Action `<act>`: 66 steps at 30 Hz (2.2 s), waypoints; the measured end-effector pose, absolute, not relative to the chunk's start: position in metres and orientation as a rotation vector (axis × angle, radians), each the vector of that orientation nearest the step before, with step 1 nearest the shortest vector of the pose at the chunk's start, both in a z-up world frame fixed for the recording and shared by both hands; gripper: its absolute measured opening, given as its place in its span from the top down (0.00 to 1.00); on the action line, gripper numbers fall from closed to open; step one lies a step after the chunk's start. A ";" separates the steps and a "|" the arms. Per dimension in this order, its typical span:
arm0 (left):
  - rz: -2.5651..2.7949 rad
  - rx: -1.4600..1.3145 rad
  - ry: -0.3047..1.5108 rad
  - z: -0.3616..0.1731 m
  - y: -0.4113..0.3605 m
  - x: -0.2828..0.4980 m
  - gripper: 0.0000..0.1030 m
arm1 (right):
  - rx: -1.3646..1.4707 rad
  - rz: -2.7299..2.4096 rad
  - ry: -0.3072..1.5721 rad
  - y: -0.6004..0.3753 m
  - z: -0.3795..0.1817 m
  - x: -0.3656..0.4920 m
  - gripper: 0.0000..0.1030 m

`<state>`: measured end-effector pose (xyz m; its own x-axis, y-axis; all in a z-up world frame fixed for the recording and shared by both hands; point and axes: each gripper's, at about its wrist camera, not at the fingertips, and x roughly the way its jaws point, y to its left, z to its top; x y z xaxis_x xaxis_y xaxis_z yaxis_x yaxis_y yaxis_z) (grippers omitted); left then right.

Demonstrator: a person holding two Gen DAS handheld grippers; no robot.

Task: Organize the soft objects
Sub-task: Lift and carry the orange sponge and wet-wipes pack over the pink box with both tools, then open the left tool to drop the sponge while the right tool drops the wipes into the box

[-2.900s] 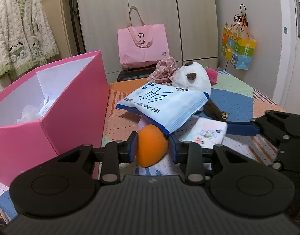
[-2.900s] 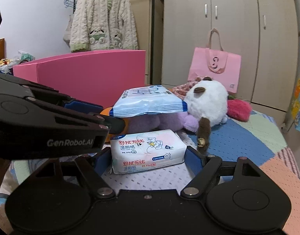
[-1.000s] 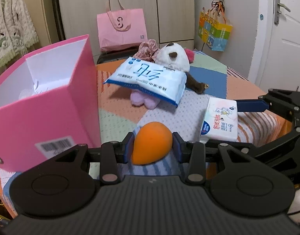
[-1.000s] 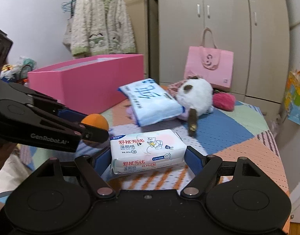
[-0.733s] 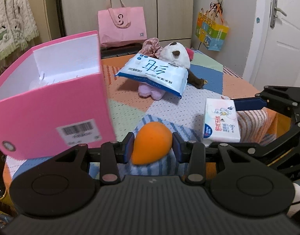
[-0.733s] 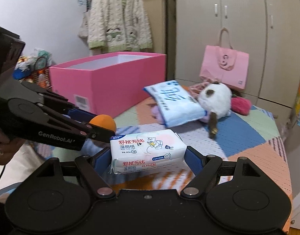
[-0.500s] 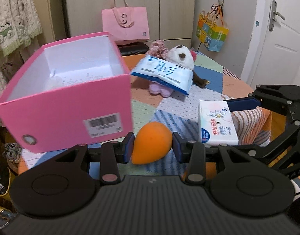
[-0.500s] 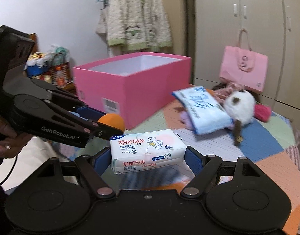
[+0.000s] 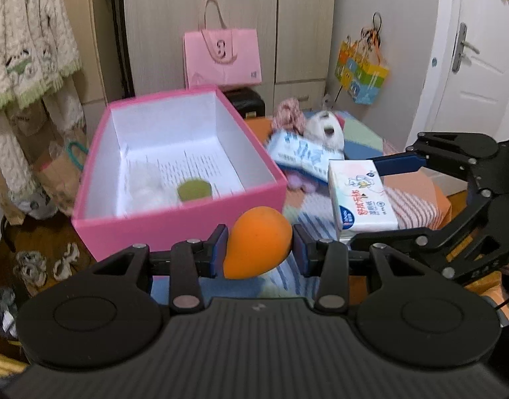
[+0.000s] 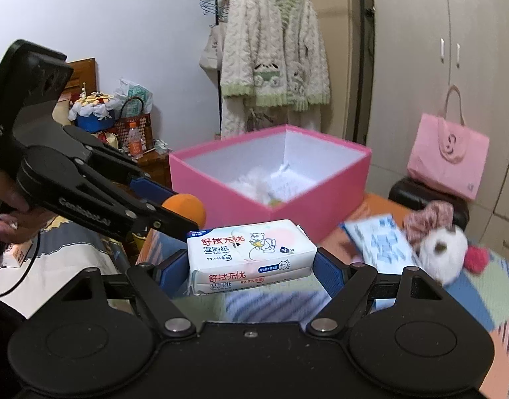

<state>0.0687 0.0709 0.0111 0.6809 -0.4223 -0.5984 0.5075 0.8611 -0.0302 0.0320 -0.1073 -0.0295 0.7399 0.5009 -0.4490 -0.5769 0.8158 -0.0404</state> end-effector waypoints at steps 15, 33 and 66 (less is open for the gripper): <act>-0.501 0.093 0.599 0.035 0.090 0.167 0.61 | -0.330 0.622 0.389 -0.064 0.002 0.127 0.18; -0.379 0.071 0.927 -0.019 0.084 0.329 0.61 | -0.568 0.686 0.701 -0.016 -0.026 0.279 0.18; -0.497 0.124 0.850 0.037 0.094 0.252 0.37 | -0.556 0.624 0.668 -0.023 -0.001 0.239 0.16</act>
